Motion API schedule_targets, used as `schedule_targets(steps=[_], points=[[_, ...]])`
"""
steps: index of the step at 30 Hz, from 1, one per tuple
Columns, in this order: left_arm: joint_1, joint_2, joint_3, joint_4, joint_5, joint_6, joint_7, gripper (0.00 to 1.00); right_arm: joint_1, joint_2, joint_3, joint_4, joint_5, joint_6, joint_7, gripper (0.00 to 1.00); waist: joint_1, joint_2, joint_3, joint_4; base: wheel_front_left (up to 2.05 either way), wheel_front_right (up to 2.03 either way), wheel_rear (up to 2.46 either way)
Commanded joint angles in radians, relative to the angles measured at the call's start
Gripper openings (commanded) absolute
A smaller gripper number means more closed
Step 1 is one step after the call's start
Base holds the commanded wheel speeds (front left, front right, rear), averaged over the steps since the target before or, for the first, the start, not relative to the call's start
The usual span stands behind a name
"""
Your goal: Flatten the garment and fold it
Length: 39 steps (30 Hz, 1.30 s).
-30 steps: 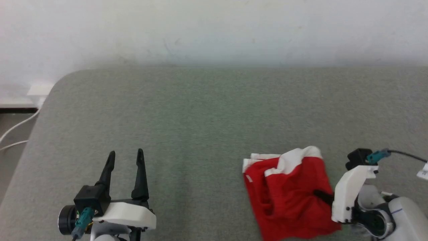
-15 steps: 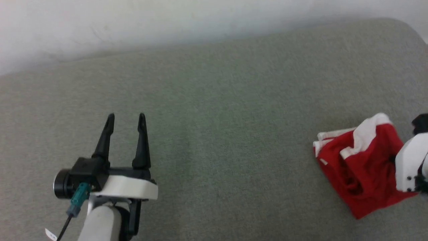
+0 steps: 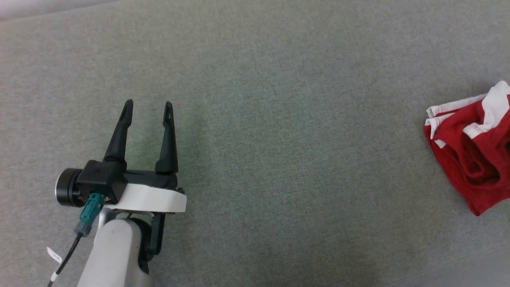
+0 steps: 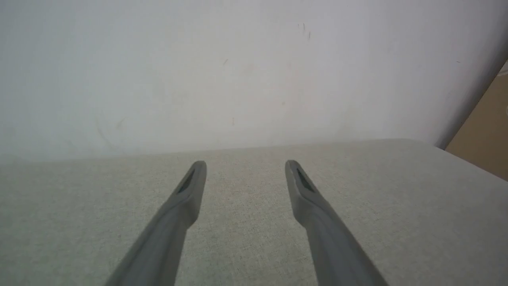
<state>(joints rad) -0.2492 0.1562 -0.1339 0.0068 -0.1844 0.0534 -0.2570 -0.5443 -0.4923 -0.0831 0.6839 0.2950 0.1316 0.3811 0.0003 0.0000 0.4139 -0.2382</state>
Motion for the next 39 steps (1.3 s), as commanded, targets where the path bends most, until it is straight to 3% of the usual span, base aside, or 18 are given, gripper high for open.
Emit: schedule_targets(steps=[1, 8, 16, 22, 29, 34, 39], points=[[-0.012, 0.005, 0.001, 0.002, 0.002, -0.005, -0.005, 1.0, -0.01, 0.005, -0.009, 0.018, -0.01, -0.001, -0.012, 1.0, -0.0003, 0.0, 0.021, -0.011, 0.0, 0.0, 0.0], [0.02, -0.014, 0.014, 0.021, -0.008, -0.001, -0.005, 1.0, 0.012, 0.01, -0.076, 0.105, -0.048, -0.001, -0.115, 1.0, -0.0003, 0.0, -0.052, 0.006, 0.0, 0.0, 0.0], [0.09, -0.037, 0.044, 0.043, -0.021, 0.011, -0.005, 1.0, 0.124, -0.003, -0.116, -0.059, -0.156, -0.001, -0.37, 1.0, -0.0003, 0.0, -0.187, 0.053, 0.0, 0.0, 0.0], [0.138, -0.036, 0.079, 0.065, -0.024, 0.022, -0.005, 1.0, 0.229, 0.108, -0.109, -0.268, -0.174, -0.001, -0.467, 1.0, -0.0003, 0.0, -0.252, 0.103, 0.0, 0.0, 0.0], [0.175, -0.013, 0.113, 0.097, -0.025, 0.026, -0.005, 1.0, 0.336, 0.255, -0.003, -0.489, -0.146, -0.001, -0.496, 1.0, -0.0003, 0.0, -0.289, 0.171, 0.0, 0.0, 0.0], [0.196, 0.014, 0.121, 0.116, -0.02, 0.015, -0.005, 1.0, 0.406, 0.348, 0.035, -0.596, -0.131, -0.001, -0.492, 1.0, -0.0003, 0.0, -0.307, 0.204, 0.0, 0.0, 0.0], [0.213, 0.033, 0.11, 0.139, -0.018, -0.005, -0.005, 1.0, 0.486, 0.4, 0.027, -0.66, -0.129, -0.001, -0.484, 1.0, -0.0003, 0.0, -0.332, 0.211, 0.0, 0.0, 0.0]])
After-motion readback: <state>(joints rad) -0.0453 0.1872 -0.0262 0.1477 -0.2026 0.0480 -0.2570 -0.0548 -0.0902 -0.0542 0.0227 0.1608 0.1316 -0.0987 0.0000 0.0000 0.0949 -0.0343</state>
